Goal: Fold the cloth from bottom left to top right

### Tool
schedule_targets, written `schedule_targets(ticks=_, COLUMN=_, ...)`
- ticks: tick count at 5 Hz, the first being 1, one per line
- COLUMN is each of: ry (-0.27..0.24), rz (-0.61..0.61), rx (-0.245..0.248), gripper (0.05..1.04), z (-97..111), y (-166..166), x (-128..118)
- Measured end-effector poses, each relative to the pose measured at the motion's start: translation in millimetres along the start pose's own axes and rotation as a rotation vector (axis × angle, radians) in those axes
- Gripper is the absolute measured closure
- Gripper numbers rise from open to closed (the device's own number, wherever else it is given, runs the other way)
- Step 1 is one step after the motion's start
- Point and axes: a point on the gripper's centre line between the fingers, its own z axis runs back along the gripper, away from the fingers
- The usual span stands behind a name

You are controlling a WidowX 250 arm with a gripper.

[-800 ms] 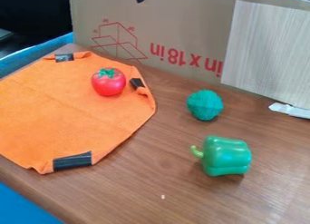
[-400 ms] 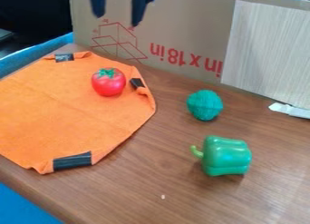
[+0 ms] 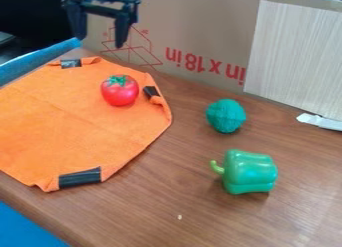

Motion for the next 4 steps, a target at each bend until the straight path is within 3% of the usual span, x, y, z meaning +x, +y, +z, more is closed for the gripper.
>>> schedule_targets(ticks=1, ry=-0.015, rz=0.091, rx=0.012, gripper=0.084, z=-18.3, y=26.2, x=-2.9)
schedule_targets(ticks=2, ry=-0.04, rz=0.138, rx=0.02, gripper=0.084, z=-22.5, y=50.0, x=-8.2)
schedule_targets(ticks=4, ry=-0.083, rz=0.169, rx=0.066, gripper=0.084, z=-41.5, y=88.8, x=-22.0)
